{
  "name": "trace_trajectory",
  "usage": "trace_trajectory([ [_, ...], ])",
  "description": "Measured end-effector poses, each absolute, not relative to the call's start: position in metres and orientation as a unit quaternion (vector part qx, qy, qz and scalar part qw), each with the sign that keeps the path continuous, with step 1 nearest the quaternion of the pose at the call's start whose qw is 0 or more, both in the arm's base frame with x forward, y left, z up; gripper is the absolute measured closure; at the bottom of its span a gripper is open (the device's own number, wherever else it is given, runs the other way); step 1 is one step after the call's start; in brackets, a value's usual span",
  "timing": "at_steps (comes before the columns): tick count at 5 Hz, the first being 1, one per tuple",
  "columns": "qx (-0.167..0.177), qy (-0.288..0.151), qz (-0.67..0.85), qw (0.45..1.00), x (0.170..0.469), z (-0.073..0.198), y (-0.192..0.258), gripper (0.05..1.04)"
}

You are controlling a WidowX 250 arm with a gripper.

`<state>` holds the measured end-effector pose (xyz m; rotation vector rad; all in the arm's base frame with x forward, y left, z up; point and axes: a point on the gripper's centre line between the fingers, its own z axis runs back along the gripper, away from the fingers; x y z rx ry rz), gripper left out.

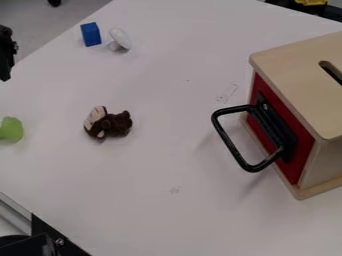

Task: Put the green object on the middle of the table

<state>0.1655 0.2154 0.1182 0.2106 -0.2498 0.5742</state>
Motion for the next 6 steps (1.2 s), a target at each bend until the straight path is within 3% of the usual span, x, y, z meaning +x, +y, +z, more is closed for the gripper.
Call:
trace_trajectory([
  [2,0.079,-0.083,0.251,0.961,0.158,0.102,0.223,0.083],
  [4,0.128,-0.035,0.16,0.978,0.156,0.078,0.235,0.083],
  [6,0.14,0.045,0.006,0.989,0.168,0.038,0.223,0.083],
])
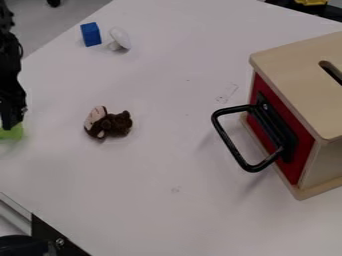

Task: Put the green object on the middle of the table

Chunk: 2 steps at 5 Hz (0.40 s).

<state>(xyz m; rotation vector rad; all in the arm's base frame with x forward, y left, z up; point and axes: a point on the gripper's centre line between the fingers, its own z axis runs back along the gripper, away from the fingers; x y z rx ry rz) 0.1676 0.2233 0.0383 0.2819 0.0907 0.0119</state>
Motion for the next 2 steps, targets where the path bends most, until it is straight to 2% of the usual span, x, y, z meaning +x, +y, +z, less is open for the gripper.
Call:
trace_trajectory([
  [2,0.114,0.066,-0.049,0.99,0.168,0.016,0.219,0.083],
])
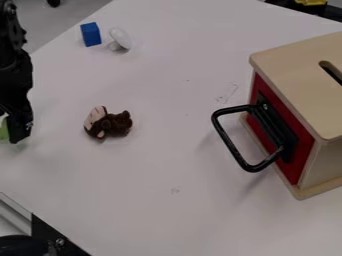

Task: Put the green object on the middle of the table

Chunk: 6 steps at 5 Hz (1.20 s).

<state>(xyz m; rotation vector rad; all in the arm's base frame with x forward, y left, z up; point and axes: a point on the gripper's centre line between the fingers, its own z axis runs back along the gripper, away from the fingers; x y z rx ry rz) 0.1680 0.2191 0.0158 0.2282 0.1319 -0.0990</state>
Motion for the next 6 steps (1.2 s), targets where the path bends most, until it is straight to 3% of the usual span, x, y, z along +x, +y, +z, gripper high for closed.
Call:
trace_trajectory([
  [1,0.108,0.077,-0.057,0.989,0.17,0.007,0.224,0.118],
  [2,0.106,0.071,-0.07,0.989,0.175,0.006,0.226,0.365],
  [4,0.101,0.061,-0.079,0.99,0.173,0.006,0.223,0.397],
  [6,0.079,0.007,-0.084,0.993,0.187,0.053,0.201,0.397],
])
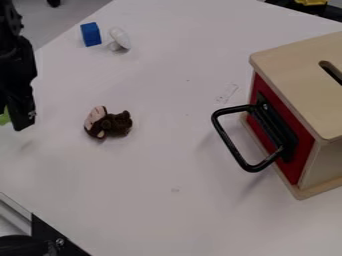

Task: Put the green object on the middle of the table

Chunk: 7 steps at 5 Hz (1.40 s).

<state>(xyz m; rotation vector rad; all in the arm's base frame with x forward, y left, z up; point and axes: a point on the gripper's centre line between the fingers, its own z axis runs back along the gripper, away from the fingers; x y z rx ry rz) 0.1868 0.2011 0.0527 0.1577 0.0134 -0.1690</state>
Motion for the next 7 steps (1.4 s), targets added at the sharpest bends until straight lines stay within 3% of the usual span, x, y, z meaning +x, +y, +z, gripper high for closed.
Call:
trace_trajectory([
  [2,0.061,-0.033,-0.155,0.986,0.252,0.09,0.129,0.397],
  [3,0.057,-0.03,-0.176,0.982,0.284,0.087,0.104,0.397],
  [7,0.041,-0.029,-0.195,0.98,0.351,0.03,0.068,0.397],
])
